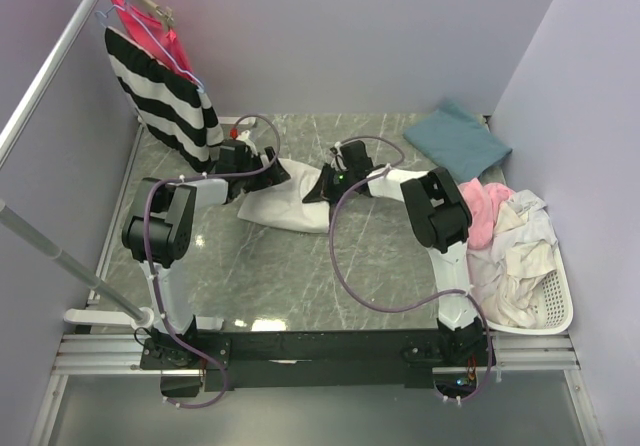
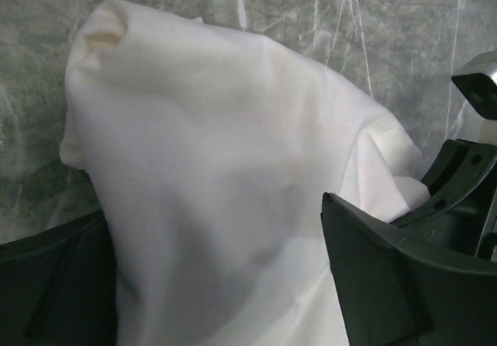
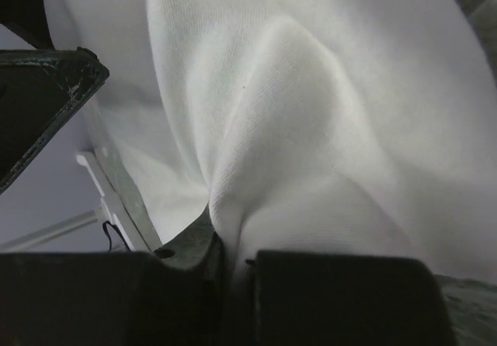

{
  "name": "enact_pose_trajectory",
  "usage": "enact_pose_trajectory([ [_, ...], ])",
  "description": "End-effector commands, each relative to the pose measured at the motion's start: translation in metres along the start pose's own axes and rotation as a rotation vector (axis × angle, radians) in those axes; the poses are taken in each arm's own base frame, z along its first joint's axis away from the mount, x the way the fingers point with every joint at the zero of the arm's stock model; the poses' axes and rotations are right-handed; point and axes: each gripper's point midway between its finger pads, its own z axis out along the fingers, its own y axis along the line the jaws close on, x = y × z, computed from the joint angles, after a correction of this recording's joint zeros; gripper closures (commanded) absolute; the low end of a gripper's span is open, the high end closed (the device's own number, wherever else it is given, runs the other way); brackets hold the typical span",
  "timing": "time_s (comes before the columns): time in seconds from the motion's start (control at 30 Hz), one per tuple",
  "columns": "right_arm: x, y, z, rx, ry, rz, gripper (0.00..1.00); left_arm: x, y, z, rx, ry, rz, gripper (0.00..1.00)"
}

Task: Fold and stack the t-shirts
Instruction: Put the neatly folded tshirt into the corner of the board with the right arm

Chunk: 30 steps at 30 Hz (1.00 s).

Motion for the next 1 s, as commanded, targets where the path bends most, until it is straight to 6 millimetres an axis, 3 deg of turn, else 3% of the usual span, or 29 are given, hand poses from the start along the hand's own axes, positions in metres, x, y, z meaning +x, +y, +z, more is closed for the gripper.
enact_pose_trajectory([
  [0.0, -0.038, 0.002, -0.022, 0.035, -0.134, -0.038, 1.00, 0.049, 0.011, -0.008, -0.078, 0.155, -0.056, 0.04],
  [0.07, -0.054, -0.003, -0.042, 0.076, -0.174, -0.060, 1.00, 0.041, 0.011, -0.011, -0.092, 0.133, -0.043, 0.04],
  [0.13, -0.078, 0.005, -0.070, 0.105, -0.251, -0.113, 1.00, 0.033, 0.007, -0.016, -0.097, 0.116, -0.031, 0.03],
  [0.27, -0.140, 0.007, -0.140, 0.177, -0.401, -0.148, 1.00, 0.008, -0.003, -0.026, -0.097, 0.052, -0.002, 0.02],
  [0.33, -0.162, 0.000, -0.159, 0.221, -0.442, -0.172, 1.00, -0.005, -0.008, -0.033, -0.107, 0.016, 0.007, 0.01],
  [0.37, -0.185, 0.005, -0.183, 0.230, -0.491, -0.176, 1.00, -0.010, -0.009, -0.035, -0.114, 0.002, 0.012, 0.01],
  [0.43, -0.210, -0.001, -0.204, 0.274, -0.538, -0.187, 1.00, -0.016, -0.009, -0.040, -0.128, -0.020, 0.023, 0.01],
  [0.47, -0.231, 0.012, -0.229, 0.285, -0.596, -0.207, 1.00, -0.017, -0.009, -0.042, -0.130, -0.024, 0.027, 0.01],
  [0.5, -0.248, -0.003, -0.244, 0.319, -0.632, -0.187, 1.00, -0.016, -0.010, -0.042, -0.128, -0.021, 0.028, 0.01],
  [0.53, -0.260, -0.006, -0.258, 0.337, -0.665, -0.183, 1.00, -0.016, -0.010, -0.043, -0.124, -0.022, 0.030, 0.00],
  [0.57, -0.280, 0.003, -0.286, 0.365, -0.740, -0.186, 1.00, -0.016, -0.011, -0.042, -0.119, -0.021, 0.030, 0.01],
  [0.67, -0.308, -0.034, -0.332, 0.442, -0.848, -0.100, 1.00, -0.012, -0.012, -0.041, -0.105, -0.006, 0.029, 0.00],
  [0.73, -0.315, -0.061, -0.354, 0.479, -0.902, -0.038, 1.00, -0.011, -0.013, -0.040, -0.097, -0.001, 0.031, 0.00],
  [0.77, -0.308, -0.084, -0.352, 0.507, -0.891, 0.013, 1.00, -0.011, -0.013, -0.039, -0.094, 0.000, 0.031, 0.01],
  [0.83, -0.303, -0.108, -0.358, 0.537, -0.898, 0.070, 1.00, -0.010, -0.015, -0.038, -0.084, 0.011, 0.033, 0.00],
  [0.87, -0.292, -0.130, -0.348, 0.573, -0.868, 0.109, 1.00, -0.009, -0.014, -0.037, -0.082, 0.014, 0.034, 0.01],
  [0.97, -0.272, -0.168, -0.338, 0.645, -0.827, 0.184, 1.00, -0.004, -0.015, -0.034, -0.071, 0.030, 0.027, 0.01],
])
